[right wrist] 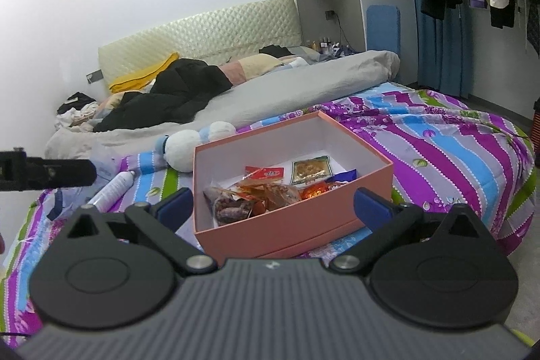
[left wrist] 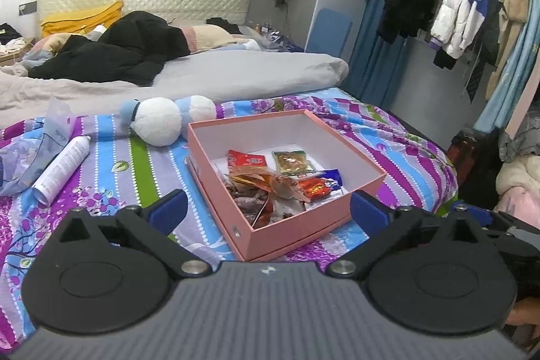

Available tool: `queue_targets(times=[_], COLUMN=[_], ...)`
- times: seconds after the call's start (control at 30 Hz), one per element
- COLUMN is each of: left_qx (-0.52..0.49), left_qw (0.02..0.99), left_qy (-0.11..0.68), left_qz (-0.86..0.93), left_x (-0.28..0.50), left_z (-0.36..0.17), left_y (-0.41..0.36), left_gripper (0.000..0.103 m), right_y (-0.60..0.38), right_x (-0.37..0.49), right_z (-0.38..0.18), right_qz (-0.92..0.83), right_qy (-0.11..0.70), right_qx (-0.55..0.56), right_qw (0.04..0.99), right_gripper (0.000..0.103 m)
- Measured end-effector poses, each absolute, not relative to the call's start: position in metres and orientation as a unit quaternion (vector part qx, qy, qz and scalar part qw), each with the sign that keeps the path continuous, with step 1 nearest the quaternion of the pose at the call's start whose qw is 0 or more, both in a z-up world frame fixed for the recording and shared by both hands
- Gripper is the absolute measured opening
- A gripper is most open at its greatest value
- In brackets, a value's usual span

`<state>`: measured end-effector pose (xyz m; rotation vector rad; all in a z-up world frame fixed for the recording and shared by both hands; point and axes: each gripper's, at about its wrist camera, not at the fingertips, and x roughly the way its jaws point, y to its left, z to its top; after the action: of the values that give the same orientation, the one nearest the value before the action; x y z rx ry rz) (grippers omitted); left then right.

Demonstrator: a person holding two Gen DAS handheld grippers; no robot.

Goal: Organize snacks

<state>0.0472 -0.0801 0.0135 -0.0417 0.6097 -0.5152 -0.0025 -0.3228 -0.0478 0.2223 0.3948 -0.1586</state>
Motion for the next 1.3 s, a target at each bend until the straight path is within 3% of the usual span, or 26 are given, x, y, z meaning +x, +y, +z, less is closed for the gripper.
queue_targets(times=[1.3], left_qx=[-0.002], left_qw=[0.929], left_qy=[0.305], left_qz=[-0.212], left_x=[0.0538], left_z=[0.0129], left_y=[-0.0773], left_gripper=[0.103], right_y=[-0.3241], right_x=[-0.0027], right_z=[-0.0440], right_qz=[-0.067], right_qy=[0.191], right_qx=[0.112], right_qw=[0.973], right_gripper=[0.103])
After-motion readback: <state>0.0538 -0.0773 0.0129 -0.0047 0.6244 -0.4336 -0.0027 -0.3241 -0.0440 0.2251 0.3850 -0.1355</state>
